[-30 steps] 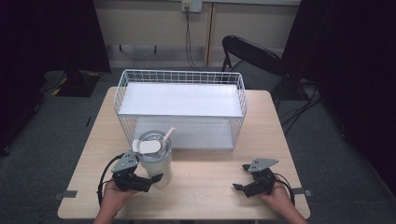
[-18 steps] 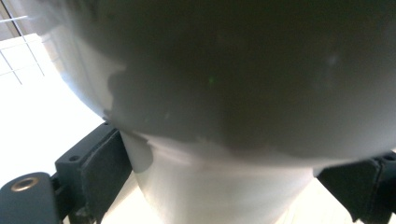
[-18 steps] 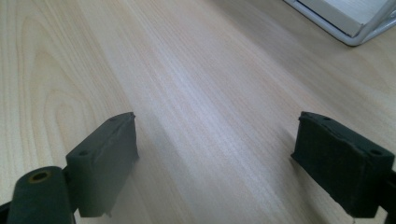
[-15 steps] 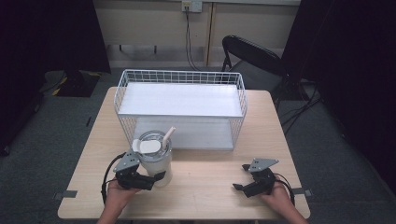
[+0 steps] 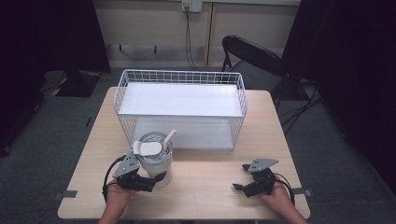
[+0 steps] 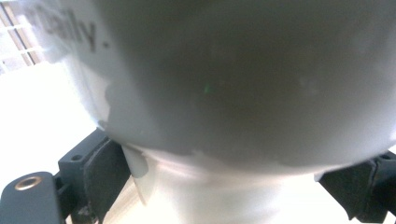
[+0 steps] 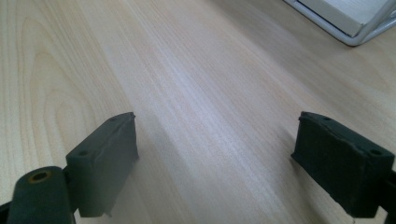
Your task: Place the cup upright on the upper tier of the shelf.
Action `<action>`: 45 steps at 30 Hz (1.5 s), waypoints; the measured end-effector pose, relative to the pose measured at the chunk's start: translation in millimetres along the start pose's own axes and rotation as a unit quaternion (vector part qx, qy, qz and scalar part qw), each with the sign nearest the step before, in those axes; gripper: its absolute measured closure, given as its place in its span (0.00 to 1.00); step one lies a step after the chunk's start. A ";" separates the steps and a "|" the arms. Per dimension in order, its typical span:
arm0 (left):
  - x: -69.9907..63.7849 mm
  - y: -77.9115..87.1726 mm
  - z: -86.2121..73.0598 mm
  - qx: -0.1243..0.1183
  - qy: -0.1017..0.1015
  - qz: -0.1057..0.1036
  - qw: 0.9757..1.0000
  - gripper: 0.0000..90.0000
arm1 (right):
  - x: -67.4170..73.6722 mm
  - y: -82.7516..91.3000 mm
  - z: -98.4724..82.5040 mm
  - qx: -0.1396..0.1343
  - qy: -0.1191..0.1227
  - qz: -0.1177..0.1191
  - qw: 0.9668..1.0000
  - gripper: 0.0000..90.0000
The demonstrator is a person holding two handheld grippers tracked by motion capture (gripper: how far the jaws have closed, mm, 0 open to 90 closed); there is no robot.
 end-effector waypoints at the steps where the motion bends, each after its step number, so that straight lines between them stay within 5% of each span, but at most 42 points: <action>1: -0.9 -0.5 0.7 -0.002 0.004 -0.003 1.000 0.11 | 0.0 0.0 0.0 0.000 0.000 0.000 1.000 0.14; 12: 0.2 2.5 17.3 -0.015 0.052 -0.013 0.998 0.11 | 0.0 0.0 0.0 0.000 0.000 0.000 1.000 0.14; 19: 2.9 6.9 30.4 -0.014 0.046 -0.009 0.999 0.11 | 0.0 0.0 0.0 0.000 0.000 0.000 1.000 0.14; 23: 3.6 10.1 39.9 -0.019 0.066 -0.011 0.998 0.11 | 0.0 0.0 0.0 0.000 0.000 0.000 1.000 0.14; 36: 8.0 13.0 67.6 -0.020 0.081 -0.010 0.996 0.11 | 0.0 0.0 0.0 0.000 0.000 0.000 1.000 0.14; 45: 7.8 12.8 87.0 -0.017 0.066 -0.011 0.998 0.11 | 0.0 0.0 -0.1 0.000 0.000 0.000 1.000 0.14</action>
Point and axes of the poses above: each handheld gripper's, and its own axes: y roughly backward along the jaws, z roughly out of its top, x roughly to its left, the point moved 10 cm from there along -y, roughly forward along the jaws, and after that the axes turned 9 degrees about y, right-handed, at the moved point
